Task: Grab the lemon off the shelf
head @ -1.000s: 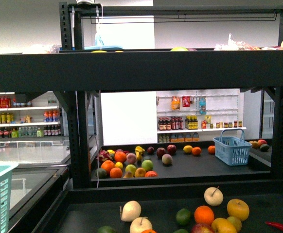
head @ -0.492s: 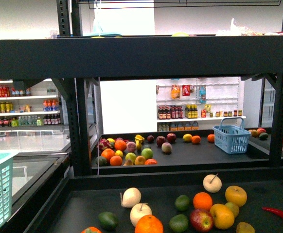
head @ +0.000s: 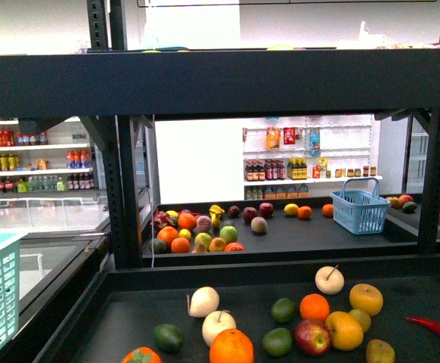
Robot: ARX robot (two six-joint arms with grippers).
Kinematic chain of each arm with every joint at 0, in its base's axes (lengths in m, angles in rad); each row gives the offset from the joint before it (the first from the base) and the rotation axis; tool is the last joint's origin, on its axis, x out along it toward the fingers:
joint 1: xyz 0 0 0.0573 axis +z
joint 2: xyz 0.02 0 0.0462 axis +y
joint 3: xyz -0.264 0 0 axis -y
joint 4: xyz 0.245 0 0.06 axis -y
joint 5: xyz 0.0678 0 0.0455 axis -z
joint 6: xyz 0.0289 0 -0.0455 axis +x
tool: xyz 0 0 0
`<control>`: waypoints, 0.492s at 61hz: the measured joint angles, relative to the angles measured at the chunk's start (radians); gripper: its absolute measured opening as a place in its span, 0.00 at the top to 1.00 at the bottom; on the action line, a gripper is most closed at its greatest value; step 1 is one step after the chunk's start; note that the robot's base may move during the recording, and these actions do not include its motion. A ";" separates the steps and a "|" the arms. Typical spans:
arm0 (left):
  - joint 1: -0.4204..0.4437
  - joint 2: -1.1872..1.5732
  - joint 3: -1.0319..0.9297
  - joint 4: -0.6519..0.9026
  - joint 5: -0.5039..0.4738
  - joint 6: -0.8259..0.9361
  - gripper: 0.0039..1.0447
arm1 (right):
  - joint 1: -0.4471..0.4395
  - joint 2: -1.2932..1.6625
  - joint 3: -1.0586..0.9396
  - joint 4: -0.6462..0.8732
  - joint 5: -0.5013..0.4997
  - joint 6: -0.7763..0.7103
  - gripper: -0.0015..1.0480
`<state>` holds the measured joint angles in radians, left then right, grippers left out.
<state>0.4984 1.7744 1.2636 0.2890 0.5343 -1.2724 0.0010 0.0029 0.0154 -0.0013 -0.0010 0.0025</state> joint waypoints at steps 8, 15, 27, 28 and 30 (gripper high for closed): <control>-0.001 0.066 0.049 0.087 0.020 -0.040 0.07 | 0.000 0.000 0.000 0.000 0.000 0.000 0.02; -0.007 0.111 0.096 0.103 0.019 -0.059 0.07 | 0.000 0.000 0.000 0.000 0.000 0.000 0.02; -0.022 0.167 0.175 0.082 -0.001 -0.061 0.07 | 0.000 0.000 0.000 0.000 0.000 0.000 0.02; -0.023 0.170 0.179 0.081 -0.003 -0.061 0.07 | 0.000 0.000 0.000 0.000 0.000 0.000 0.02; -0.025 0.175 0.190 0.074 -0.006 -0.061 0.07 | 0.000 0.000 0.000 0.000 0.000 0.000 0.02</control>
<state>0.4732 1.9499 1.4536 0.3630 0.5282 -1.3331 0.0010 0.0029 0.0154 -0.0017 -0.0006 0.0029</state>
